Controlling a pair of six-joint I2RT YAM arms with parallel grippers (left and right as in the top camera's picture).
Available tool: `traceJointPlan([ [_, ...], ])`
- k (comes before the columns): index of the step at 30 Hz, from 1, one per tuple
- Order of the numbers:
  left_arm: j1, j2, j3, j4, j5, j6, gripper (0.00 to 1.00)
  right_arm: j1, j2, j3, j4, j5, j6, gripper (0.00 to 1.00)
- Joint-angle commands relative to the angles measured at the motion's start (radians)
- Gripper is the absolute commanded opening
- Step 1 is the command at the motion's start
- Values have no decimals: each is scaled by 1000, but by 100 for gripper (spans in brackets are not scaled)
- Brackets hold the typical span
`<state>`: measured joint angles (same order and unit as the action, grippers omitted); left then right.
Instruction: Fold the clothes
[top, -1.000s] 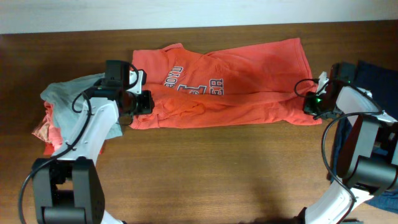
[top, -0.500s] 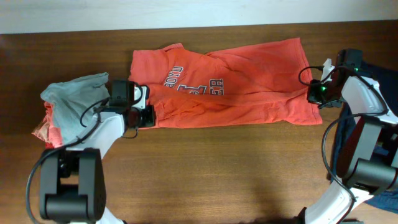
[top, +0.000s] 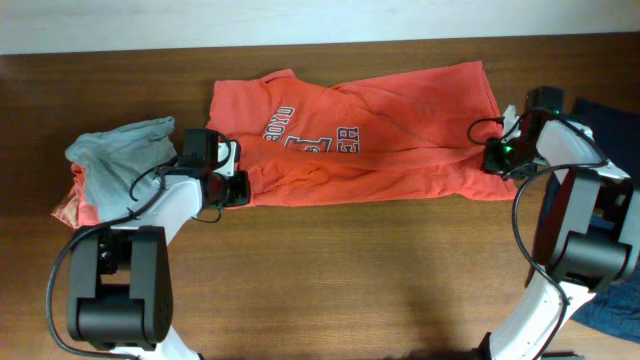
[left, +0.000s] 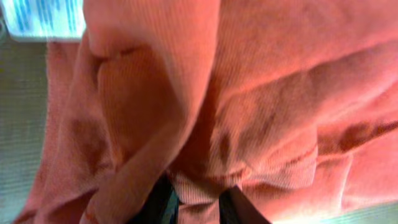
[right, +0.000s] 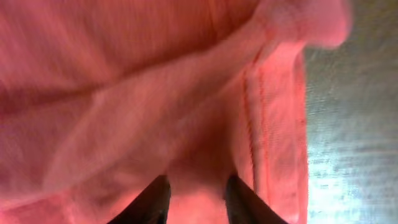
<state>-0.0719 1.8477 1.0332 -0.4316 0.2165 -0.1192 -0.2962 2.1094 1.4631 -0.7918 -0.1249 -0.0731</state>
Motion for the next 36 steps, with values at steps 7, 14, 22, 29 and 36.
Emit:
traceJointPlan([
  [7, 73, 64, -49, -344, -120, -50, 20, -65, 109, -66, -284, 250, 144, 35],
  [14, 135, 64, -49, -480, -120, -49, 20, -151, 109, -80, -373, 249, 184, 35],
  [22, 138, 63, -49, -569, -101, -21, 11, -175, 109, -139, -407, 207, 195, 36],
  [29, 138, 24, -36, -553, -55, 8, 11, -175, 76, -124, -406, 180, 201, 36],
  [36, 138, -166, 18, -554, -46, 8, 13, -175, -105, -94, -406, 181, 189, 37],
])
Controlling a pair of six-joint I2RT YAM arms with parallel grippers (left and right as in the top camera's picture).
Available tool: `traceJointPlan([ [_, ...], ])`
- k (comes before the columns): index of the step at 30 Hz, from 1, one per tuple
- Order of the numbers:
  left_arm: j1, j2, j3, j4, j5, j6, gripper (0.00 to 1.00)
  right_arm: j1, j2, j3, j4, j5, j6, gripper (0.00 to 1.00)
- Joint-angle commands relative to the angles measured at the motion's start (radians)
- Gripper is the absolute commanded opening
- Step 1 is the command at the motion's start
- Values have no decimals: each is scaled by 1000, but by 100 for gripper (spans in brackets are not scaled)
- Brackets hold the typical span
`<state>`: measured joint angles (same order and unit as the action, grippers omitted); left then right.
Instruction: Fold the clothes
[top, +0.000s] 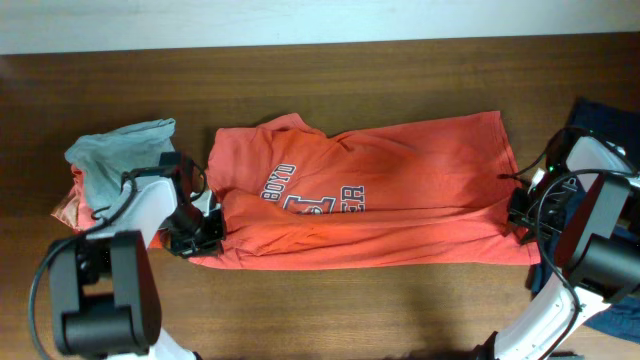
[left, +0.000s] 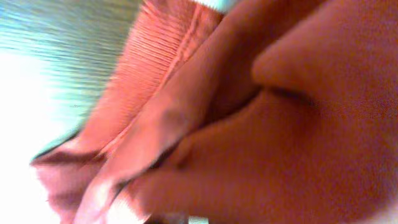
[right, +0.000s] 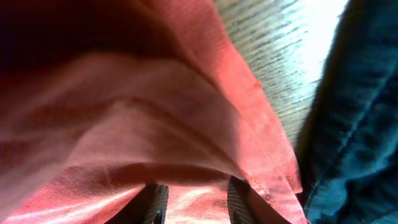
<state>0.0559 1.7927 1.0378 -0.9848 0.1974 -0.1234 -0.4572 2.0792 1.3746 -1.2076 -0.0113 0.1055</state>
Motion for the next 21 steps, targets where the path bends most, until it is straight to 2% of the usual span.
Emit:
traceJointPlan([
  [1, 10, -152, 25, 0, -15, 12, 15, -14, -109, 0, 10, 68, 7, 37],
  [4, 10, -270, 58, 13, 8, 12, 23, -14, -205, 16, 18, 64, 7, 38],
  [5, 10, -306, 64, 31, 9, 12, 30, -14, -234, 21, 25, 59, 7, 38],
  [6, 10, -345, 67, 59, 8, 12, 49, -14, -267, 26, 37, 40, 7, 41],
  [7, 10, -377, 67, 96, 8, 12, 54, -13, -290, 27, 49, 22, 7, 41],
  [13, 10, -430, 67, 357, 10, 8, 57, -13, -388, 27, 114, -102, -39, 44],
  [21, 11, -195, 69, 669, 106, 8, 57, -13, -389, 27, 99, -117, -45, 44],
])
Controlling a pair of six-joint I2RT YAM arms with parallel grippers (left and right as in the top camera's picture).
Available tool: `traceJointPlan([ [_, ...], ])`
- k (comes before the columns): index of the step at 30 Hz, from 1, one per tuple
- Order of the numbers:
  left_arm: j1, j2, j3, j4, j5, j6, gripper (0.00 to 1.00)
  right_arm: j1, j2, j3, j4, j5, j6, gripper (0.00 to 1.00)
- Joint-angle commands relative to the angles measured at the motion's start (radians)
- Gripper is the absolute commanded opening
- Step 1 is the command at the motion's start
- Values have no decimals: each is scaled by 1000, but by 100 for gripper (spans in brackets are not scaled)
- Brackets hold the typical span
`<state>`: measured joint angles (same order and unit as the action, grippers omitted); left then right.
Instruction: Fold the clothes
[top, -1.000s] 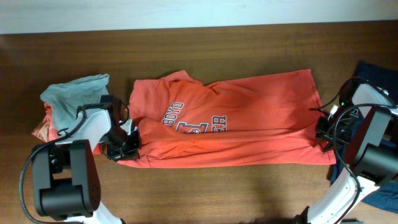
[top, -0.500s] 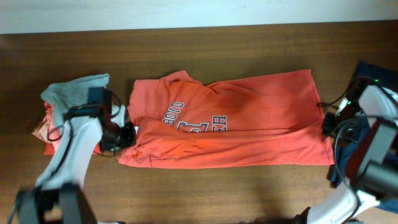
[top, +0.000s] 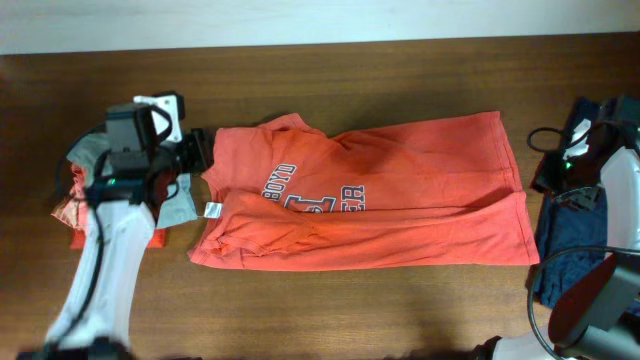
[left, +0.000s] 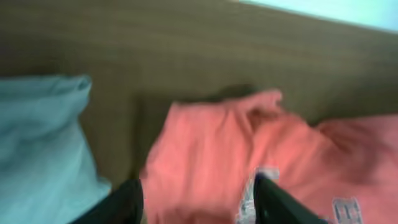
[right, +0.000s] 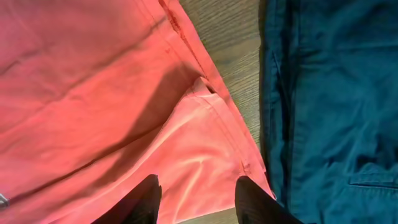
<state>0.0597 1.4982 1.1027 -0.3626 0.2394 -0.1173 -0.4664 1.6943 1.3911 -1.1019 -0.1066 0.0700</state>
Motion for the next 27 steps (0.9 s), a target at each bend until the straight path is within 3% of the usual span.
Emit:
traceJointPlan([
  [1, 7, 141, 8, 81, 81, 2, 56, -4, -4, 11, -9, -22, -10, 44],
  [10, 6, 492, 211, 123, 147, -2, 56, -4, -4, 11, -21, -21, -11, 44],
  [18, 6, 529, 285, 145, 173, -2, 56, -4, -4, 10, -19, -21, -14, 44],
  [27, 1, 568, 285, 54, 158, -2, 54, -4, -4, 10, -19, -21, -13, 45],
])
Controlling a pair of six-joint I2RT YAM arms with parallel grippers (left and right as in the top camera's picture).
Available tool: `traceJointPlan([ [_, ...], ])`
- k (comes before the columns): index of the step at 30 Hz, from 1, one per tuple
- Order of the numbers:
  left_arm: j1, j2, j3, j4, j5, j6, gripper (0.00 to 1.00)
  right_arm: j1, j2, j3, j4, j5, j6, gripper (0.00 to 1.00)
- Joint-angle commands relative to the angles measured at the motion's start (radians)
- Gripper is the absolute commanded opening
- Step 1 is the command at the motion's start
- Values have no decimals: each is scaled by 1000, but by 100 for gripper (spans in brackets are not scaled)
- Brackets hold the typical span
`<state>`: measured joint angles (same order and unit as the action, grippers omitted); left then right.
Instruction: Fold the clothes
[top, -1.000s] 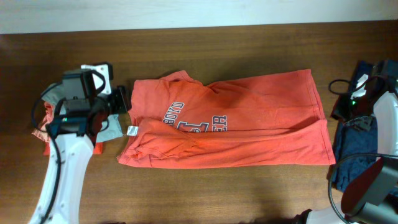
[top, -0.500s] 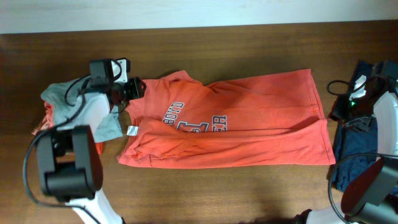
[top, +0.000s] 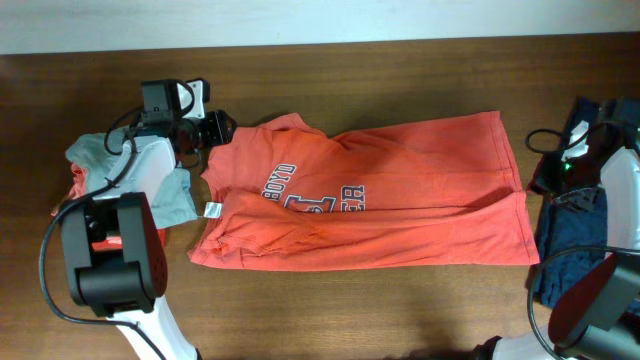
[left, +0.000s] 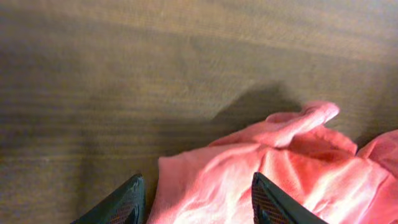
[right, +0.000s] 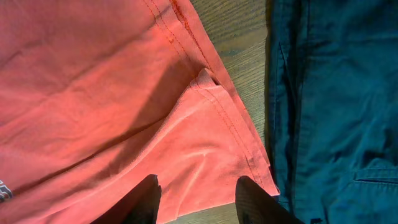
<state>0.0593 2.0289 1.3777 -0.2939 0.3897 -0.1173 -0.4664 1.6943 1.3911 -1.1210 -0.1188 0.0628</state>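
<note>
An orange T-shirt (top: 370, 195) with dark lettering lies spread across the wooden table (top: 330, 310), folded lengthwise, collar end at left. My left gripper (top: 222, 130) hovers open by the shirt's far left corner; in the left wrist view its fingers (left: 277, 202) straddle the shirt's bunched edge (left: 273, 168) without closing on it. My right gripper (top: 545, 178) is open off the shirt's right end; the right wrist view shows the hem corner (right: 211, 124) below, nothing between the fingers.
A pile of grey and orange clothes (top: 110, 175) lies at the table's left, beside the left arm. Dark blue jeans (top: 585, 255) lie at the right edge, under the right arm, also filling the right of the right wrist view as blue denim (right: 336, 106).
My left gripper has moved right and toward the far edge, from over the grey pile to the shirt's far left corner. The shirt and right gripper have hardly moved.
First both grippers were shut on the shirt's ends, which lay farther back and rumpled. Then they held it stretched nearer the front. Then both had let go and lifted off, the shirt lying flat; now the left one is at the collar-end corner.
</note>
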Motion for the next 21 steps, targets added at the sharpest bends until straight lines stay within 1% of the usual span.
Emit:
traceJointPlan([
  [1, 1, 43, 10, -18, 8, -2, 51, -4, -4, 10, 0, -9, -6, 45],
  [2, 1, 47, 10, -18, 11, -2, 49, -4, -4, 10, 0, -9, -6, 45],
  [3, 0, 50, 10, -18, 15, -2, 45, -4, -4, 10, 0, -9, -6, 45],
  [5, 0, 51, 10, -18, 15, -2, 34, -4, -4, 10, 0, -9, -6, 45],
  [7, 0, 51, 10, -17, 16, -1, 20, -4, -4, 10, 0, -9, -6, 45],
  [8, 0, 51, 10, -18, 19, -1, 15, -4, -4, 10, 0, -9, -6, 45],
  [11, 0, 48, 11, -21, 90, -1, 10, -4, -4, 10, 11, -9, -6, 45],
  [14, 1, 35, 11, -56, 108, -1, 9, -3, -4, 10, 41, -35, -13, 44],
  [17, 1, 27, 11, -122, 92, -2, 8, 0, -3, 10, 97, -151, -103, 45],
  [19, 0, 27, 11, -174, 79, -1, 6, 7, 0, 11, 143, -180, -119, 52],
  [21, 0, 27, 11, -230, 66, -1, 4, 19, 10, 11, 205, -190, -130, 55],
])
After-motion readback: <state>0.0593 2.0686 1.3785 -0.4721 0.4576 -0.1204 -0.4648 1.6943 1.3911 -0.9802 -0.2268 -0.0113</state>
